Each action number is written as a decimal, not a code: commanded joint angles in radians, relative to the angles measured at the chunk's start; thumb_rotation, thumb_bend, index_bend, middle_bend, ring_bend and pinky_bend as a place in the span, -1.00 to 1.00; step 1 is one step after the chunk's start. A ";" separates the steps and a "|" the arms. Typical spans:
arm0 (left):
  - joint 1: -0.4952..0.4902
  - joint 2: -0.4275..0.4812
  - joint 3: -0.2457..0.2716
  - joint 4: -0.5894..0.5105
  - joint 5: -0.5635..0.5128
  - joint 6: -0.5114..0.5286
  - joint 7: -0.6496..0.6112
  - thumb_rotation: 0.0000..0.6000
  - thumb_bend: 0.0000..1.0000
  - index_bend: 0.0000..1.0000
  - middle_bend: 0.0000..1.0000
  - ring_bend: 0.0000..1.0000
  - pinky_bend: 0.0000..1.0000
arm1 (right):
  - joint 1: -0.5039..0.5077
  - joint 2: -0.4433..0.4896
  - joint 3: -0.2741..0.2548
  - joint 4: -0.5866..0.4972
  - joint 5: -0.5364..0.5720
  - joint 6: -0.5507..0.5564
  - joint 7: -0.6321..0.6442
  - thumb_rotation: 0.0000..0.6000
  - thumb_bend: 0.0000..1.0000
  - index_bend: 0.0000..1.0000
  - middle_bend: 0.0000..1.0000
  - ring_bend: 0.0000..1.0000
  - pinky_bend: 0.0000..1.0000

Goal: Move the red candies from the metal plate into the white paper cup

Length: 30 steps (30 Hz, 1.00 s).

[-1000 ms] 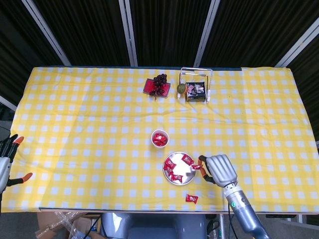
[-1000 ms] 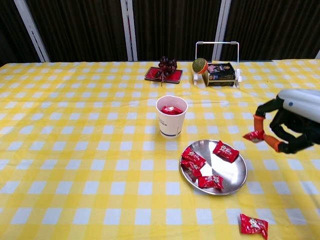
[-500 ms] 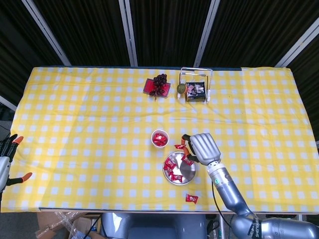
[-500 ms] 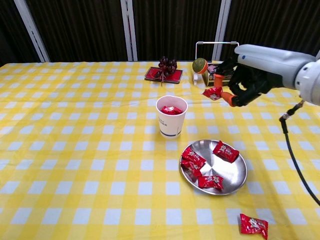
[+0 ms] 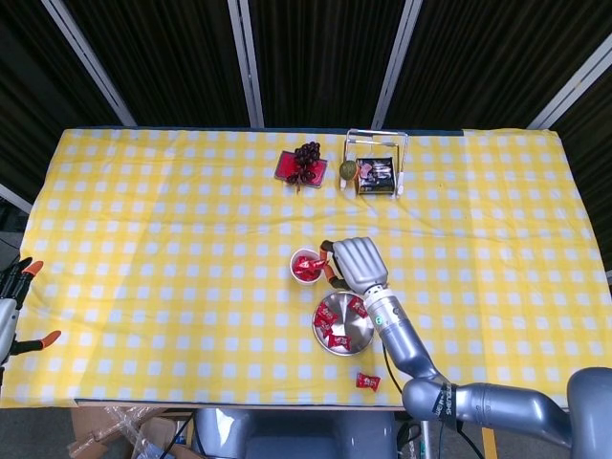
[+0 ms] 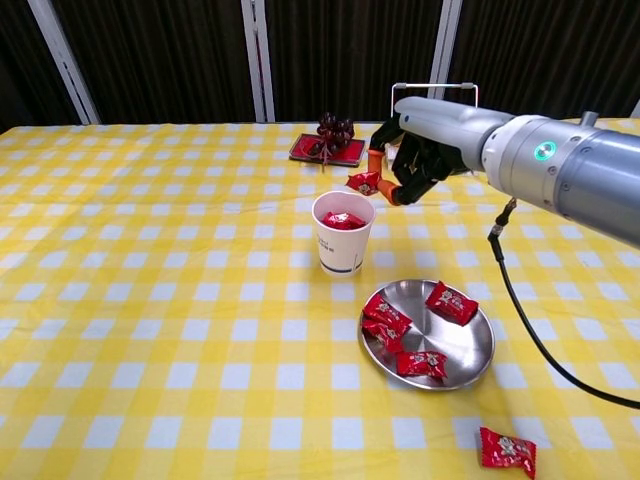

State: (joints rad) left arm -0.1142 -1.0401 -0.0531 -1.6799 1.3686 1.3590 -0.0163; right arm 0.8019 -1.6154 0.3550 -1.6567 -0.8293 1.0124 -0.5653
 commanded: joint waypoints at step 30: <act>-0.005 0.005 0.002 -0.004 -0.001 -0.008 -0.008 1.00 -0.98 -1.00 -1.00 -1.00 -1.00 | 0.032 -0.014 -0.067 0.017 -0.025 0.063 0.025 1.00 0.03 -0.24 0.66 0.86 0.90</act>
State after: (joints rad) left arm -0.1189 -1.0349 -0.0517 -1.6834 1.3674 1.3514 -0.0246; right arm 0.8505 -1.6593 0.3066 -1.6044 -0.8256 1.0596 -0.5416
